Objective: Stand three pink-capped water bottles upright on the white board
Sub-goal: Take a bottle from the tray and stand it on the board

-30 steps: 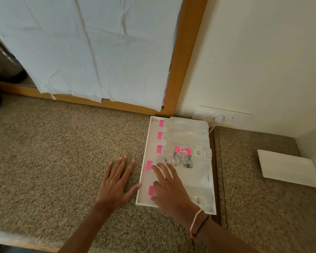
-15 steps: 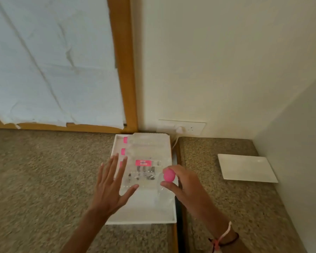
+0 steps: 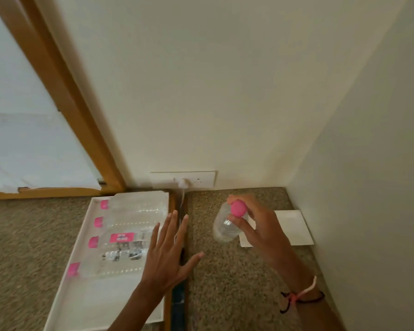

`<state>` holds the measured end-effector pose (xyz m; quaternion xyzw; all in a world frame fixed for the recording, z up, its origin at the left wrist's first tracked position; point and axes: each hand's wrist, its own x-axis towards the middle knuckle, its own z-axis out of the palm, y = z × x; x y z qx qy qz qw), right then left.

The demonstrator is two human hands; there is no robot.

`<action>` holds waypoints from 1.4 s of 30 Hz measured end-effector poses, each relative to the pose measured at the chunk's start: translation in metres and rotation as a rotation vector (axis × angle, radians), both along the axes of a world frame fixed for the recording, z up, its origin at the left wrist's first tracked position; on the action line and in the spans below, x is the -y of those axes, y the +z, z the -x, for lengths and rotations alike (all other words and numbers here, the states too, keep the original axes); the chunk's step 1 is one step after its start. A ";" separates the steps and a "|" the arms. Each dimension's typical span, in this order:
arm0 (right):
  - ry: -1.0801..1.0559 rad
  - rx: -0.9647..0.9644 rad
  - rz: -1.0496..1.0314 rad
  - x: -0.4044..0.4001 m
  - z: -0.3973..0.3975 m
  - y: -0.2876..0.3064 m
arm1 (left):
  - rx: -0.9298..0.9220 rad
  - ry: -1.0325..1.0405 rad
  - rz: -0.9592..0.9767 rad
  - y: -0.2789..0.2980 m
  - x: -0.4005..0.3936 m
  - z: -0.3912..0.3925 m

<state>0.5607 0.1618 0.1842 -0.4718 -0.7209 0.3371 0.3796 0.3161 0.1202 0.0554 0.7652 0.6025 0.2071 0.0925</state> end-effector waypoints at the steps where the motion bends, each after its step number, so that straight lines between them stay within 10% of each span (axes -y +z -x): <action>1: 0.000 0.030 0.001 -0.008 -0.012 -0.005 | 0.004 -0.003 0.016 -0.005 -0.004 -0.012; 27: -0.081 0.210 0.104 -0.058 -0.089 -0.068 | -0.150 -0.075 0.268 -0.083 -0.058 -0.107; 42: 0.010 0.308 -0.216 0.012 0.126 -0.014 | -0.090 0.171 -0.017 0.030 0.025 0.122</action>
